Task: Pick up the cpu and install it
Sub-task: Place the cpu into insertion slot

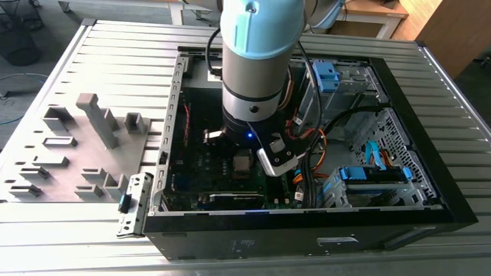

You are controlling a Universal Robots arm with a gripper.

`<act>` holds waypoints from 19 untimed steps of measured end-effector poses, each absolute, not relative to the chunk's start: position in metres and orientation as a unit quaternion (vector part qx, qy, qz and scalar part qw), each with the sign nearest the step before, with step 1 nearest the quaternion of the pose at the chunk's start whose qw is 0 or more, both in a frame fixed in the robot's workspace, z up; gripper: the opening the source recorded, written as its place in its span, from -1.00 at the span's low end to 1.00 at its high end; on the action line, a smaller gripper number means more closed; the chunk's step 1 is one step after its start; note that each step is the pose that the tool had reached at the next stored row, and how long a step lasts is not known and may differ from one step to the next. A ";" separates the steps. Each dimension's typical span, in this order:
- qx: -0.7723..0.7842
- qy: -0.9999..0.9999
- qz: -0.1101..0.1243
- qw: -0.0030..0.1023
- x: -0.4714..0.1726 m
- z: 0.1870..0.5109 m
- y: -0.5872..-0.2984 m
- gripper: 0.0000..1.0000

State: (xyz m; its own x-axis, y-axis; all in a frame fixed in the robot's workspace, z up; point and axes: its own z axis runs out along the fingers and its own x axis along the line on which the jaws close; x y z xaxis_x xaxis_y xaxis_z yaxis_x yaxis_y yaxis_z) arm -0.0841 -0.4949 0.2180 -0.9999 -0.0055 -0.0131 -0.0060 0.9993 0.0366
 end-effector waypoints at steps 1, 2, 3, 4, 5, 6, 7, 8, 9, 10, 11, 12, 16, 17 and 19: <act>-0.003 1.000 0.018 0.007 -0.084 0.216 -0.495 -0.06; -0.003 1.000 0.018 0.007 -0.084 0.216 -0.495 -0.06; -0.003 1.000 0.018 0.007 -0.084 0.216 -0.495 -0.06; -0.003 1.000 0.018 0.006 -0.084 0.216 -0.495 -0.06; -0.003 1.000 0.018 0.006 -0.084 0.216 -0.495 -0.06; -0.003 1.000 0.018 0.006 -0.084 0.216 -0.495 -0.06; -0.003 1.000 0.018 0.007 -0.084 0.215 -0.495 -0.06; -0.003 1.000 0.018 0.007 -0.084 0.214 -0.495 -0.06; -0.003 1.000 0.018 0.007 -0.084 0.213 -0.495 -0.06; -0.003 1.000 0.018 0.007 -0.084 0.211 -0.495 -0.06; -0.003 1.000 0.018 0.007 -0.084 0.209 -0.495 -0.06; -0.003 1.000 0.018 0.007 -0.084 0.207 -0.495 -0.06; -0.003 1.000 0.018 0.007 -0.084 0.203 -0.495 -0.06; -0.003 1.000 0.018 0.007 -0.084 0.202 -0.495 -0.06; -0.003 1.000 0.017 0.007 -0.084 0.200 -0.495 -0.06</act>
